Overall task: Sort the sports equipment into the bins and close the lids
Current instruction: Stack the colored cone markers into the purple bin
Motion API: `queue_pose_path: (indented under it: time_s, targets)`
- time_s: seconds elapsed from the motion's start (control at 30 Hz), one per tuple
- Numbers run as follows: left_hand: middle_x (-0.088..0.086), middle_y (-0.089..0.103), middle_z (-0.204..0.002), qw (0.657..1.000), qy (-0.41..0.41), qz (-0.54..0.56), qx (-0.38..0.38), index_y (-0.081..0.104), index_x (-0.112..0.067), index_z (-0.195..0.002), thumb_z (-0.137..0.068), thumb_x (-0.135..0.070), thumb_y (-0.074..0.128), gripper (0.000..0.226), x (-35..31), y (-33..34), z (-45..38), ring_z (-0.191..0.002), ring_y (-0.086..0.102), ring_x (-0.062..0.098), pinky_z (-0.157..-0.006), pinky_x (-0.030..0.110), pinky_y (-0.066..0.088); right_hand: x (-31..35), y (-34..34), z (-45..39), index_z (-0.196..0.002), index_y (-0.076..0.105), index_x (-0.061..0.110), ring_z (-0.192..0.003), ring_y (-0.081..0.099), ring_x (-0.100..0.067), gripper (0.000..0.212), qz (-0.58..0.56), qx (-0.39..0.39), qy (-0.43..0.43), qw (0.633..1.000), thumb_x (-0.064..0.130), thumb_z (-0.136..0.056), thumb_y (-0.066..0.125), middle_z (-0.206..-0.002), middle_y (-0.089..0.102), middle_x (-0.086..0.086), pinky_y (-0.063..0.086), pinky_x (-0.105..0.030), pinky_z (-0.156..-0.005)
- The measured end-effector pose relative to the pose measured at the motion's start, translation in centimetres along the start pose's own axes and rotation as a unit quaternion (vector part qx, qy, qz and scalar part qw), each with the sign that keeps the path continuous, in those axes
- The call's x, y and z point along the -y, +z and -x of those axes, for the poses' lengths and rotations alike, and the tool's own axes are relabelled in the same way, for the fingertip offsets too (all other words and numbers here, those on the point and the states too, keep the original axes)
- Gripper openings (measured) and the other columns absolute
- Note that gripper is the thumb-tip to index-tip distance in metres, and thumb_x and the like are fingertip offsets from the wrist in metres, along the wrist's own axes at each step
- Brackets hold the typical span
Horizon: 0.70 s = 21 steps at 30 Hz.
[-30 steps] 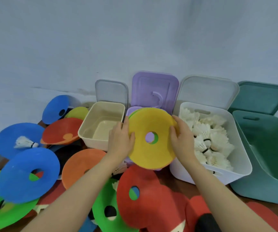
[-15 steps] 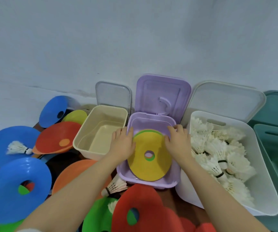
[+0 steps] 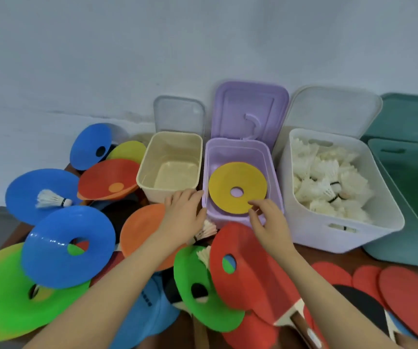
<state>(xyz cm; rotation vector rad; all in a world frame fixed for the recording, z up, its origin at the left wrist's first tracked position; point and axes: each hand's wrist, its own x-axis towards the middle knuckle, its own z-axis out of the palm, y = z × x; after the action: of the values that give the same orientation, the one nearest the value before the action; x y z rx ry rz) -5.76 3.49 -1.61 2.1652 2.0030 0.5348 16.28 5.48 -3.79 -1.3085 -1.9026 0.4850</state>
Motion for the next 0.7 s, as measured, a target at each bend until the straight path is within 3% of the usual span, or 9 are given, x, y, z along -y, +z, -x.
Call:
queue_pose_path:
  time_s: [0.17, 0.3, 0.4, 0.57, 0.63, 0.7]
  targets:
    - [-0.003, 0.042, -0.138, 0.998, -0.014, -0.006, 0.055, 0.038, -0.021, -0.138, -0.095, -0.036, 0.041, 0.045, 1.7, 0.9, 6.5, -0.122, 0.036, 0.02, -0.094, 0.033, 0.022, -1.7, 1.8, 7.2, -0.107, 0.059, 0.009, -0.092, 0.056, -0.034, 0.03, 0.103, 0.048, 0.139, 0.984, 0.027, -0.084, 0.051, -0.098, 0.058, -0.01, 0.045, -0.043, -0.075]
    - [-0.001, 0.042, -0.136, 0.994, -0.042, -0.042, 0.088, 0.036, -0.021, -0.138, -0.095, -0.042, 0.04, 0.048, 2.7, 1.9, 9.7, -0.124, 0.035, 0.022, -0.097, 0.034, 0.022, -2.2, 3.0, 9.8, -0.14, 0.029, 0.01, -0.123, 0.04, -0.04, 0.072, 0.19, 0.16, 0.343, 0.906, 0.041, -0.084, 0.062, -0.135, 0.04, -0.018, 0.032, -0.046, -0.098]
    - [0.004, 0.047, -0.129, 0.989, -0.074, -0.068, 0.106, 0.037, -0.016, -0.136, -0.094, -0.045, 0.039, 0.051, 3.0, 2.5, 11.4, -0.119, 0.041, 0.024, -0.094, 0.036, 0.028, -2.1, 3.5, 11.1, -0.144, 0.02, 0.012, -0.127, 0.036, -0.038, 0.081, 0.167, 0.157, 0.386, 0.894, 0.037, -0.082, 0.065, -0.139, 0.037, -0.017, 0.027, -0.048, -0.102]
    - [0.004, 0.049, -0.131, 0.988, -0.078, -0.029, 0.128, 0.028, -0.013, -0.142, -0.095, -0.031, 0.043, 0.052, 3.3, 3.0, 12.7, -0.12, 0.046, 0.024, -0.095, 0.037, 0.032, -2.3, 3.8, 12.2, -0.136, 0.037, 0.013, -0.117, 0.046, -0.036, 0.061, 0.067, 0.052, 0.408, 0.909, 0.007, -0.079, 0.059, -0.126, 0.048, -0.013, 0.029, -0.048, -0.1]
    - [0.004, 0.045, -0.138, 0.99, -0.075, -0.007, 0.121, 0.025, -0.013, -0.145, -0.096, -0.025, 0.044, 0.054, 3.5, 3.3, 13.1, -0.124, 0.043, 0.024, -0.097, 0.037, 0.031, -2.2, 3.7, 12.6, -0.119, 0.055, 0.009, -0.103, 0.055, -0.036, 0.041, 0.029, 0.023, 0.402, 0.915, 0.004, -0.079, 0.059, -0.103, 0.058, -0.011, 0.04, -0.042, -0.089]
    - [0.005, 0.044, -0.139, 0.991, -0.075, 0.026, 0.108, 0.028, -0.013, -0.145, -0.096, -0.022, 0.045, 0.052, 3.8, 3.6, 13.6, -0.126, 0.042, 0.024, -0.099, 0.037, 0.03, -1.8, 3.5, 13.2, -0.098, 0.062, 0.007, -0.087, 0.056, -0.032, 0.017, 0.009, -0.011, 0.379, 0.925, 0.003, -0.081, 0.059, -0.085, 0.058, -0.007, 0.038, -0.033, -0.074]
